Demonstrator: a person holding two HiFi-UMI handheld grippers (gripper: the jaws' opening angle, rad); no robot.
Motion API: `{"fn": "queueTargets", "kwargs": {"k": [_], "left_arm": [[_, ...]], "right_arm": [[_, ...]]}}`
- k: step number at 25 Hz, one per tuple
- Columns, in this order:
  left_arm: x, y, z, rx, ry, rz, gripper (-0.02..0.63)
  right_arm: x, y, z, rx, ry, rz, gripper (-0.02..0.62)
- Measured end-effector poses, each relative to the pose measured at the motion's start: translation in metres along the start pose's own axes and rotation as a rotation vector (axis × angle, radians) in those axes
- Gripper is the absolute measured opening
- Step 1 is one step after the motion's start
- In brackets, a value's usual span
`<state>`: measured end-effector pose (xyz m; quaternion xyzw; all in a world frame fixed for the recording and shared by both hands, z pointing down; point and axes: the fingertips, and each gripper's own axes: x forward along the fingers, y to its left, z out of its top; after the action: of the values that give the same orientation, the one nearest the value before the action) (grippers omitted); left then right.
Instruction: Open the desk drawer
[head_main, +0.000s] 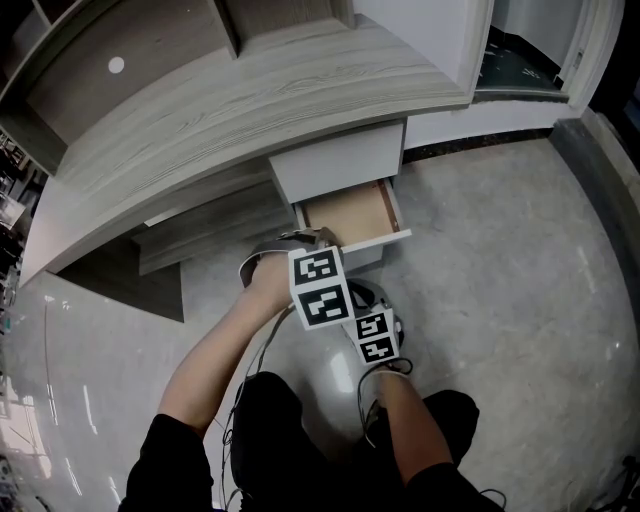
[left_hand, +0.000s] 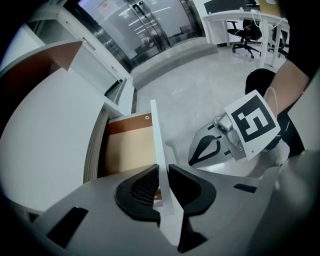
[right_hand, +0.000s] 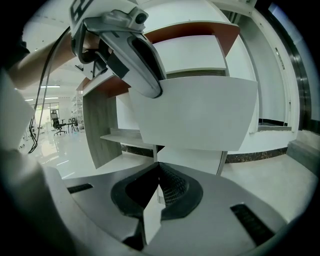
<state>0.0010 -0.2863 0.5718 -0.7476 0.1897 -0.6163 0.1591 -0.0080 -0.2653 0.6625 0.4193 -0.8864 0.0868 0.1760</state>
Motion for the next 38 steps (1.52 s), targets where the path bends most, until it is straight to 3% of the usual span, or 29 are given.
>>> {"fn": "queueTargets", "kwargs": {"k": [26,38], "left_arm": [[0.016,-0.055,0.006,-0.048,-0.057,-0.030,0.064],[0.015,-0.055,0.005,-0.058,-0.128,0.036,0.064]], "right_arm": [[-0.010,0.000,-0.015,-0.010,0.036,-0.016,0.006],[-0.005,0.005,-0.009,-0.011,0.028,-0.015,0.006]]}}
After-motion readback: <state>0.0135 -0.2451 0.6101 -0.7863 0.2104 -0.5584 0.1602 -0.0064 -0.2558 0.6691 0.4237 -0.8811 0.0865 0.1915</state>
